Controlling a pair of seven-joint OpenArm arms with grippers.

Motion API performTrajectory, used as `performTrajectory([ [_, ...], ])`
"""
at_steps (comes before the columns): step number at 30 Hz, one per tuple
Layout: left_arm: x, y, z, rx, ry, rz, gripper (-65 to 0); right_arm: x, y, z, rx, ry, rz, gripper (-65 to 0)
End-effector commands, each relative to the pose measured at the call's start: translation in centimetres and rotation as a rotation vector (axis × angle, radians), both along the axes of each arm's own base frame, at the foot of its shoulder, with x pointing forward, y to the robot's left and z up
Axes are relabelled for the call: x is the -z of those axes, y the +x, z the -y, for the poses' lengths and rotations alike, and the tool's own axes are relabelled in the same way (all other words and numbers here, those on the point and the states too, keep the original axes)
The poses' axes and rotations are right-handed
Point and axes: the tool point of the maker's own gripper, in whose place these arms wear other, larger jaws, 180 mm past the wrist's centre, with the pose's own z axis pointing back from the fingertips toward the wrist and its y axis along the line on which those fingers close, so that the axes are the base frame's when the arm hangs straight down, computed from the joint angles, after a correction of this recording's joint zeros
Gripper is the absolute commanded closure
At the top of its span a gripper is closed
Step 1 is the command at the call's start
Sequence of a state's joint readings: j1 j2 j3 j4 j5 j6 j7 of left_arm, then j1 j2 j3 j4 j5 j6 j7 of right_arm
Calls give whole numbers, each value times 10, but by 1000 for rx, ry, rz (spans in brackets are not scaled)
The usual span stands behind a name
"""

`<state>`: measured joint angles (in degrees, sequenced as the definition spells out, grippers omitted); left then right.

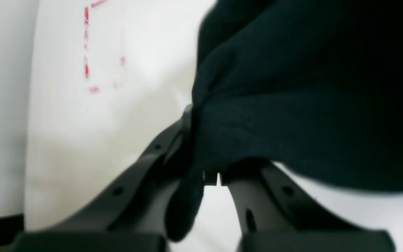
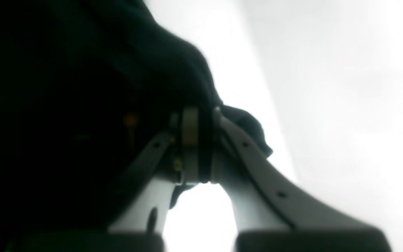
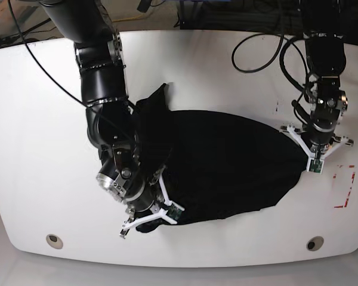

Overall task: Fold the T-shirt properly
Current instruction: 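Lift the shirt with both grippers and shake it out flat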

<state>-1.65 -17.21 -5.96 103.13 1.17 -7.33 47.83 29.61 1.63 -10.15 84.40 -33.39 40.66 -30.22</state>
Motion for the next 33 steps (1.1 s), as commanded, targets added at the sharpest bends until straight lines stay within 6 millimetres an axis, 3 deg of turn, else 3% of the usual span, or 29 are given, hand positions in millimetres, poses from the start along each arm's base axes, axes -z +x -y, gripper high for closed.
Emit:
performTrajectory([
  [1, -41, 18, -12, -12, 46, 99, -7, -40, 22, 3, 12, 24, 86, 0],
  [7, -111, 50, -20, -36, 71, 230, -8, -99, 61, 22, 47, 8, 164, 0],
  [13, -182, 67, -40, -81, 122, 343, -8, -158, 86, 33, 66, -5, 240, 0],
  [22, -284, 72, -60, -137, 159, 524, -10, -239, 102, 51, 98, -18, 355, 0],
  [24, -309, 69, -66, -158, 171, 564, -10, -259, 103, 62, 121, -23, 386, 0],
  [26, -325, 69, -65, -155, 192, 587, -10, -273, 102, 69, 133, -29, 408, 0],
  [29, -330, 67, -66, -143, 236, 581, -10, -282, 102, 86, 169, -28, 421, 0],
  [32, -326, 66, -69, -139, 254, 557, -10, -285, 97, 111, 248, -19, 416, 0],
  [33, -312, 65, -73, -147, 255, 514, -10, -276, 95, 122, 280, -10, 395, 0],
])
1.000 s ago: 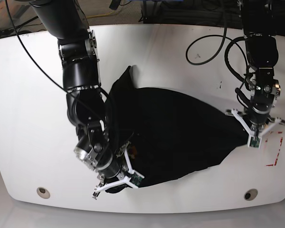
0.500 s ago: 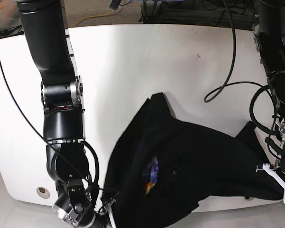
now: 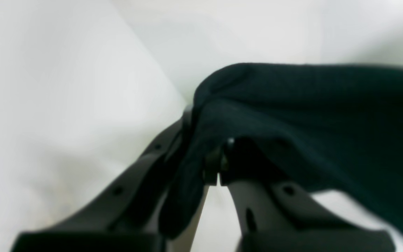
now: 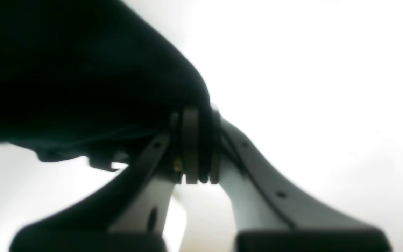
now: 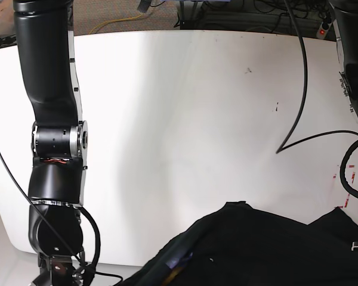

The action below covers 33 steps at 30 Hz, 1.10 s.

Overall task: Fold the T-shirt properly
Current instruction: 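Lift the shirt with both grippers and shake it out flat, then drag the held shirt across the table, stretching it between grippers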

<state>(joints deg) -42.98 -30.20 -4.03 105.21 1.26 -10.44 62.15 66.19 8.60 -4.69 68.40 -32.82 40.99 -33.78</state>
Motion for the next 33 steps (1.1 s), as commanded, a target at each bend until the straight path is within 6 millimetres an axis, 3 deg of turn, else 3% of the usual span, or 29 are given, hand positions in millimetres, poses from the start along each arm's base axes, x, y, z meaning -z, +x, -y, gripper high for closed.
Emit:
performTrajectory([
  [1, 0, -7, -10, -23, 12, -4, -10, -23, -6, 20, 52, 40, 57, 0],
  [3, 23, -13, -11, -26, 26, -63, -10, -6, -11, 37, 93, 86, 38, 0],
  [7, 73, -27, -4, -9, 48, -170, -10, 50, -27, 64, 168, 142, -35, 0],
  [13, 169, -66, -9, -24, 7, -378, -6, 163, -70, 76, 225, 207, -201, 0],
  [20, 255, -127, -24, -52, -42, -553, -6, 271, -128, 87, 277, 345, -389, 0],
  [23, 281, -153, -25, -39, -37, -616, -6, 297, -147, 85, 284, 402, -436, 0],
  [25, 302, -172, -23, -35, -61, -657, -6, 311, -164, 96, 330, 443, -461, 0],
  [28, 318, -195, -25, -50, -89, -680, -6, 327, -181, 102, 367, 489, -509, 0],
  [33, 343, -225, -23, -47, -125, -724, -10, 347, -203, 93, 363, 549, -581, 0],
])
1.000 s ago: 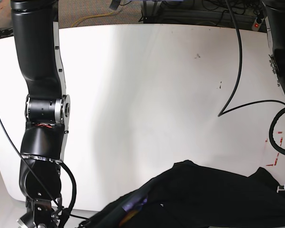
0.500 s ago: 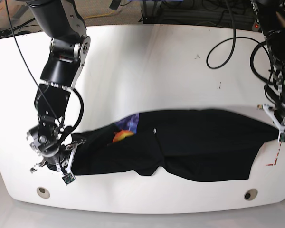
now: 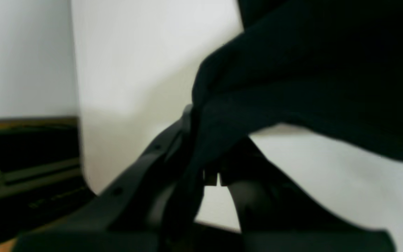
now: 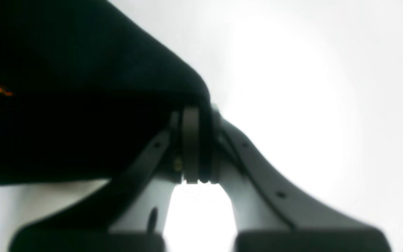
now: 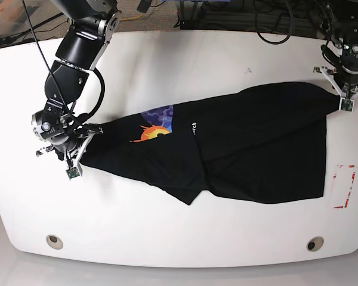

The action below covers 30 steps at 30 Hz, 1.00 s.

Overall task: Fold the T-shirt properly
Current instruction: 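Drag the held shirt across the table, stretching it between grippers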

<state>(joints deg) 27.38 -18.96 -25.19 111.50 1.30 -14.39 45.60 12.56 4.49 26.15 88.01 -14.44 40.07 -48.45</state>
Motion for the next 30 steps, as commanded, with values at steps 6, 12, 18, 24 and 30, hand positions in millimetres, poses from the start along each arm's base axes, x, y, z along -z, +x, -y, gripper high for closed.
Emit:
performTrajectory([
  [6, 8, -17, 5, 12, -10, -24, -71, -16, -8, -4, -11, 13, 55, 0],
  [12, 17, -21, 21, 69, -45, -61, -414, -12, -13, -14, -14, 27, 47, 0],
  [18, 9, -2, 44, 201, -84, -41, -590, -11, -13, -17, -15, 36, 47, 0],
  [24, -13, 21, 54, 303, -161, 4, -590, -11, -13, -17, -15, 36, 47, 0],
  [30, -49, 58, 23, 198, -216, 98, -592, -11, -12, -17, -15, 36, 50, 0],
])
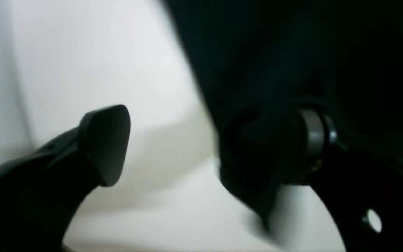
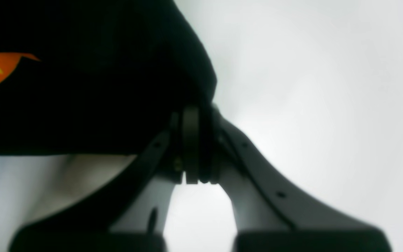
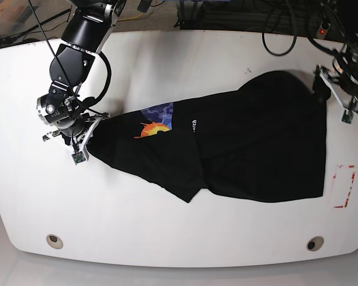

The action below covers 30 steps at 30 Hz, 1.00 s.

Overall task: Fold the T-shirt properly
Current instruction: 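Drag the held shirt across the table, stretching it between grippers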

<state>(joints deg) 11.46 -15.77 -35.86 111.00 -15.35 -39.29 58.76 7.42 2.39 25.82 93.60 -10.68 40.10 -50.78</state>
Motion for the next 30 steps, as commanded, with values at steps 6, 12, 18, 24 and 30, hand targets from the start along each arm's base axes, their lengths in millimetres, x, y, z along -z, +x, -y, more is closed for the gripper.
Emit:
performTrajectory([
  [6, -18, 40, -31, -111, -130, 95, -592, -16, 12, 1, -3, -1, 58, 0],
  [12, 0, 61, -55, -161, -226, 54, -592, -16, 12, 1, -3, -1, 58, 0],
  [18, 18, 91, -62, -200, -385, 86, -592, -16, 12, 1, -3, -1, 58, 0],
  [24, 22, 130, -46, -159, -482, 114, -592, -16, 13, 1, -5, 0, 60, 0],
  [30, 30, 157, -49, -274, -597, 181, -592, -17, 14, 1, -5, -1, 62, 0],
])
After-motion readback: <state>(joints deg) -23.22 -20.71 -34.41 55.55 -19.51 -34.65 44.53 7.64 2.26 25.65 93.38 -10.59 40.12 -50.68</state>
